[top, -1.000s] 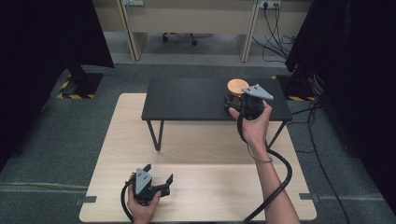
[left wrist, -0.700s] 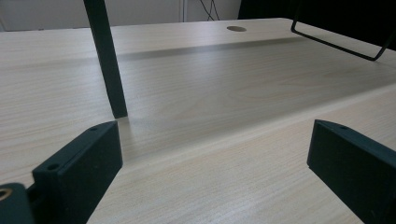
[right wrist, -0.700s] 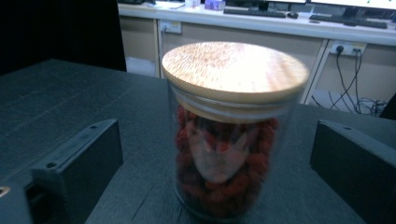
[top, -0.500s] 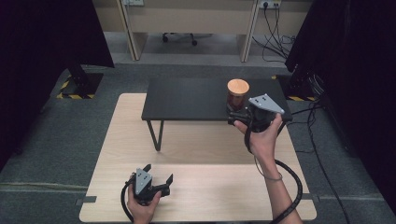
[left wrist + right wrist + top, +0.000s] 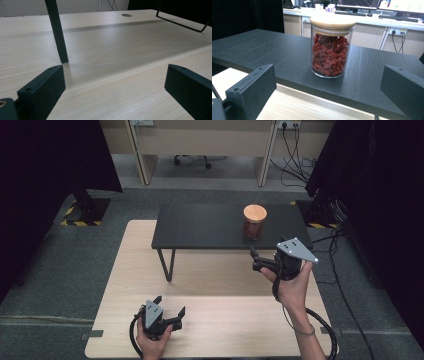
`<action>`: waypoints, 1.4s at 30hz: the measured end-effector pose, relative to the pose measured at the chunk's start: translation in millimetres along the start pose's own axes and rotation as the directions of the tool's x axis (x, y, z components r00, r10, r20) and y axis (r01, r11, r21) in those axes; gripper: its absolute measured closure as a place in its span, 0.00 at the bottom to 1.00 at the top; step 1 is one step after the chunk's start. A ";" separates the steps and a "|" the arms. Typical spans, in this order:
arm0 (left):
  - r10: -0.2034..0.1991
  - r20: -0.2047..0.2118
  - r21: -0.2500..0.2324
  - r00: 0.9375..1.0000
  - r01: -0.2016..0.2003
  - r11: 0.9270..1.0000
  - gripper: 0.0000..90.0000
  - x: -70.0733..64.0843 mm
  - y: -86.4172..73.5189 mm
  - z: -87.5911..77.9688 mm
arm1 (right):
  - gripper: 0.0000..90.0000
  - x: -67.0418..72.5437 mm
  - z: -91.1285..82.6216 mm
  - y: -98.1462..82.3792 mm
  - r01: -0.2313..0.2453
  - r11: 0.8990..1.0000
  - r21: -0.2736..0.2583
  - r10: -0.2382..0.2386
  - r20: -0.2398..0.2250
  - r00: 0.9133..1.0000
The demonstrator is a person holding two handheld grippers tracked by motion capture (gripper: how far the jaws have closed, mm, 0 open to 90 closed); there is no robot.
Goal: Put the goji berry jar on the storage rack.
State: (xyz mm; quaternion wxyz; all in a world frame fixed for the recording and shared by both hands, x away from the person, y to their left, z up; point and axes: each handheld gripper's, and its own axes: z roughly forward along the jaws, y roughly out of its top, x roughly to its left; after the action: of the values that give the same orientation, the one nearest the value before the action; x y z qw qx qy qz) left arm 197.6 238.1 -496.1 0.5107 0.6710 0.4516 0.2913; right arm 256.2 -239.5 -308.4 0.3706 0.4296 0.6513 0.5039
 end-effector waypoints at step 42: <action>0.006 -0.003 0.001 1.000 -0.006 1.000 0.03 -0.8 0.2 -0.1 | 0.00 7.3 -32.2 -119.3 0.004 0.995 0.104 -0.010 0.062 0.998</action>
State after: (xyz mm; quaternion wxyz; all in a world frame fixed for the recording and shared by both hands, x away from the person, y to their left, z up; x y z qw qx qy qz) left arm 197.1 237.4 -495.9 0.5088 0.6723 0.4505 0.2937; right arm 202.0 -258.3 -418.1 0.3697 0.4616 0.6662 0.4544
